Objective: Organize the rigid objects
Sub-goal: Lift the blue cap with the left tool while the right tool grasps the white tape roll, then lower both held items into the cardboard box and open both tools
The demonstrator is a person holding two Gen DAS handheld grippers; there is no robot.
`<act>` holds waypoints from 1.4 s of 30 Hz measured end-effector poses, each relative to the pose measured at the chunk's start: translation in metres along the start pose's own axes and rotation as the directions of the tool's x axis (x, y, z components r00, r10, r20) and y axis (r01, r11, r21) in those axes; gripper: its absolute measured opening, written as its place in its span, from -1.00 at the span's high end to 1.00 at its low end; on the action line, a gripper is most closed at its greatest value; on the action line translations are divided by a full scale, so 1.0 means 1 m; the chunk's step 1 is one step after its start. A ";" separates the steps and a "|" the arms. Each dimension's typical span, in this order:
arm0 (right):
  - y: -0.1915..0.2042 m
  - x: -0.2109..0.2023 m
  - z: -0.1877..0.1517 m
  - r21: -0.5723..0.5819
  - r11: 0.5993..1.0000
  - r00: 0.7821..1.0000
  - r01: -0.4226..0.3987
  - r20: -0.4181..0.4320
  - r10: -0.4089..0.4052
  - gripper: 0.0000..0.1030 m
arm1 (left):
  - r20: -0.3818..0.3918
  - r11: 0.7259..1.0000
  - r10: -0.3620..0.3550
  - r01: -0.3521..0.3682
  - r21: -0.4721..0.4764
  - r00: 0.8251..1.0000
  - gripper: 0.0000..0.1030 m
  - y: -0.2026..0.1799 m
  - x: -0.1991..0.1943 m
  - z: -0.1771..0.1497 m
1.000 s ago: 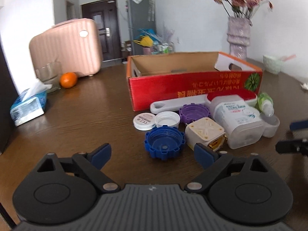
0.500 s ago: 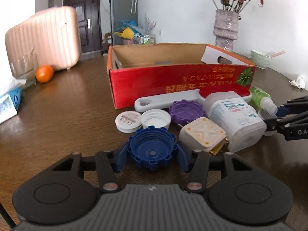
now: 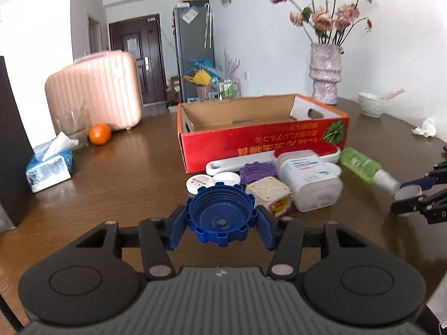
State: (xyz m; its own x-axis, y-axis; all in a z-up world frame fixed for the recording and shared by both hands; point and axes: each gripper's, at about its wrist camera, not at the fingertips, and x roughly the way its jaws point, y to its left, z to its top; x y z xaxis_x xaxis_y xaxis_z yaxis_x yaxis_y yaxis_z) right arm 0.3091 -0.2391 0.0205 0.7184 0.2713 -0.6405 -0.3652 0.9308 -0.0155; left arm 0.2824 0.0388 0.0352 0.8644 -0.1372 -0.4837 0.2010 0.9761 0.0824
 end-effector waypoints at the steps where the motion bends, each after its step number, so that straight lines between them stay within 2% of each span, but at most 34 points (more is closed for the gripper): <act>1: 0.002 -0.007 -0.005 -0.004 1.000 1.000 0.001 -0.001 -0.001 0.18 | 0.009 1.000 0.000 0.000 0.001 1.000 -0.04 -0.002 -0.010 -0.001; 5: 0.006 -0.033 -0.018 -0.029 0.999 0.999 0.026 0.019 -0.026 0.18 | 0.049 1.000 0.005 -0.005 0.003 0.999 -0.04 -0.006 -0.040 -0.006; 7: 0.003 -0.045 -0.023 -0.002 0.999 0.998 0.044 0.034 -0.044 0.18 | 0.063 1.000 0.004 -0.004 -0.004 0.998 -0.04 -0.008 -0.055 -0.007; 12: 0.003 -0.083 -0.028 0.017 0.998 0.992 0.057 0.110 -0.058 0.18 | 0.134 1.000 -0.006 0.006 0.002 0.991 -0.04 -0.007 -0.087 -0.001; 16: -0.003 -0.090 -0.017 0.042 0.997 0.986 0.071 0.151 -0.077 0.18 | 0.139 0.999 -0.008 0.014 -0.041 0.990 -0.04 -0.006 -0.082 0.006; 20: -0.006 -0.078 0.002 0.036 0.998 0.983 0.055 0.173 -0.060 0.18 | 0.173 0.999 0.004 0.005 -0.053 0.985 -0.04 -0.003 -0.059 0.023; 23: -0.014 -0.065 0.023 0.045 0.998 0.976 0.051 0.207 -0.059 0.18 | 0.181 0.998 0.016 -0.004 -0.067 0.983 -0.04 0.005 -0.031 0.045; 27: -0.037 -0.038 0.058 0.115 0.993 0.966 0.029 0.252 -0.058 0.18 | 0.174 0.997 0.030 -0.017 -0.076 0.984 -0.04 0.016 0.017 0.084; 29: -0.052 -0.019 0.082 0.158 0.987 0.964 0.009 0.260 -0.051 0.18 | 0.133 0.995 0.029 -0.016 -0.095 0.991 -0.04 0.025 0.051 0.108; 32: -0.074 0.014 0.122 0.213 0.977 0.966 -0.023 0.257 -0.033 0.18 | 0.067 0.992 0.078 -0.071 -0.102 0.995 -0.04 0.031 0.111 0.142; 36: -0.098 0.088 0.188 0.265 0.964 0.983 -0.022 0.184 -0.028 0.18 | -0.041 0.991 0.090 -0.093 -0.091 0.995 -0.04 0.039 0.199 0.180; 39: -0.109 0.147 0.226 0.275 0.961 0.994 0.005 0.108 -0.036 0.18 | -0.142 0.990 0.128 -0.134 -0.033 0.982 -0.04 0.042 0.267 0.199; 42: -0.121 0.202 0.257 0.235 0.969 0.996 0.076 0.032 -0.086 0.16 | -0.227 0.995 0.093 -0.101 -0.023 0.969 -0.07 0.046 0.310 0.207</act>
State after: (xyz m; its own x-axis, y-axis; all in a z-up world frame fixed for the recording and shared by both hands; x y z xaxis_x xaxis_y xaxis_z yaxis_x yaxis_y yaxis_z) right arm 0.6506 -0.2339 0.0902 0.7656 0.1980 -0.6121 -0.1605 0.9802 0.1163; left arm 0.6551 0.0065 0.0690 0.7520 -0.0039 -0.6592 0.1025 0.9885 0.1111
